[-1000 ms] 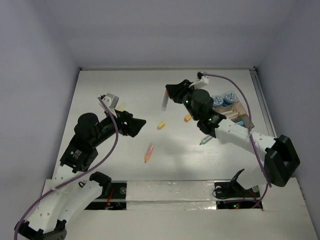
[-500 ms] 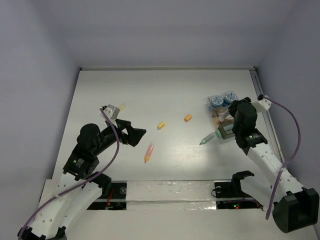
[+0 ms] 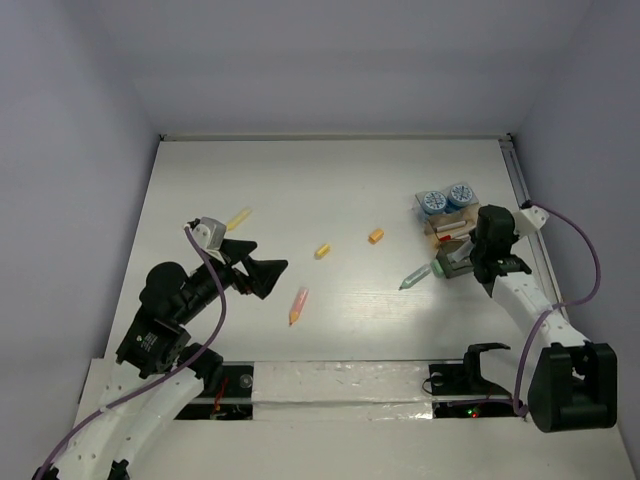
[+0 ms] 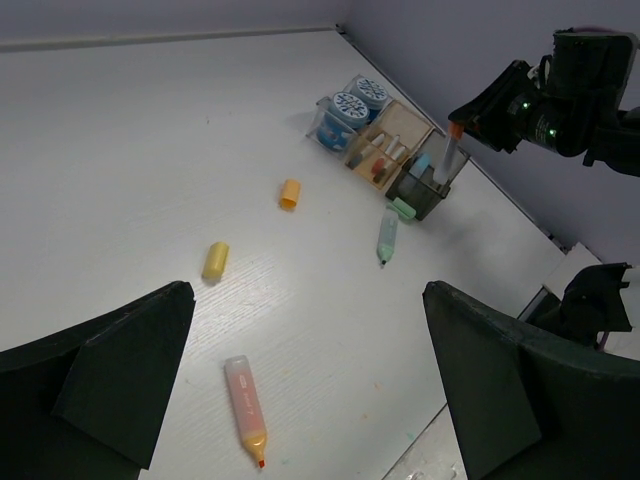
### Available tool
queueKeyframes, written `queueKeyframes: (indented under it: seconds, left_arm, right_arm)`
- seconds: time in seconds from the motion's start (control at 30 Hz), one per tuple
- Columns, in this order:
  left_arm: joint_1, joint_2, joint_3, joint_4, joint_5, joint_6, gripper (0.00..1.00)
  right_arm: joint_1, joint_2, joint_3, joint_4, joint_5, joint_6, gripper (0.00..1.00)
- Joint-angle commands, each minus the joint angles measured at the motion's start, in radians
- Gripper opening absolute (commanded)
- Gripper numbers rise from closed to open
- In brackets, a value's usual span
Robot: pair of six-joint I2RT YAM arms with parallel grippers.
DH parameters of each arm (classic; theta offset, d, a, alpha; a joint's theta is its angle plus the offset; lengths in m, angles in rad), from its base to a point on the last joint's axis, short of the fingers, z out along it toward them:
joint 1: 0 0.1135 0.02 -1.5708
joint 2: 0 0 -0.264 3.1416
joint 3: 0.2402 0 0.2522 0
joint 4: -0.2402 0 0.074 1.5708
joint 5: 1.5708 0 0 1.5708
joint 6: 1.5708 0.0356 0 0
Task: Sort the stationery into containers
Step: Place the pen in the storage box.
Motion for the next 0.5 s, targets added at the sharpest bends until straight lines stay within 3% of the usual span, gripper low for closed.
queueKeyframes:
  seconds: [0.0,0.1,0.23,0.27,0.37,0.47]
  left_arm:
    - [-0.008,-0.008,0.0,0.032,-0.018,-0.008,0.99]
    - [-0.008,-0.005,0.0,0.033,-0.018,-0.008,0.99]
    - [-0.008,-0.005,0.0,0.032,-0.016,-0.009,0.99]
    - [-0.008,-0.005,0.0,0.032,-0.016,-0.008,0.99]
    - [-0.008,-0.004,0.0,0.033,-0.016,-0.009,0.99]
    - [-0.008,-0.004,0.0,0.032,-0.016,-0.009,0.99]
  right_arm:
    - [-0.024,0.029,-0.008,0.05,0.001,0.022,0.0]
    - [-0.024,0.058,-0.009,0.05,-0.004,0.036,0.01]
    - [-0.024,0.059,-0.017,0.043,-0.014,0.048,0.13]
    - [-0.024,0.056,-0.02,0.044,-0.025,0.051,0.27]
    - [-0.024,0.038,-0.02,0.038,-0.051,0.04,0.49]
    - [-0.024,0.01,-0.008,0.033,-0.103,0.011,0.62]
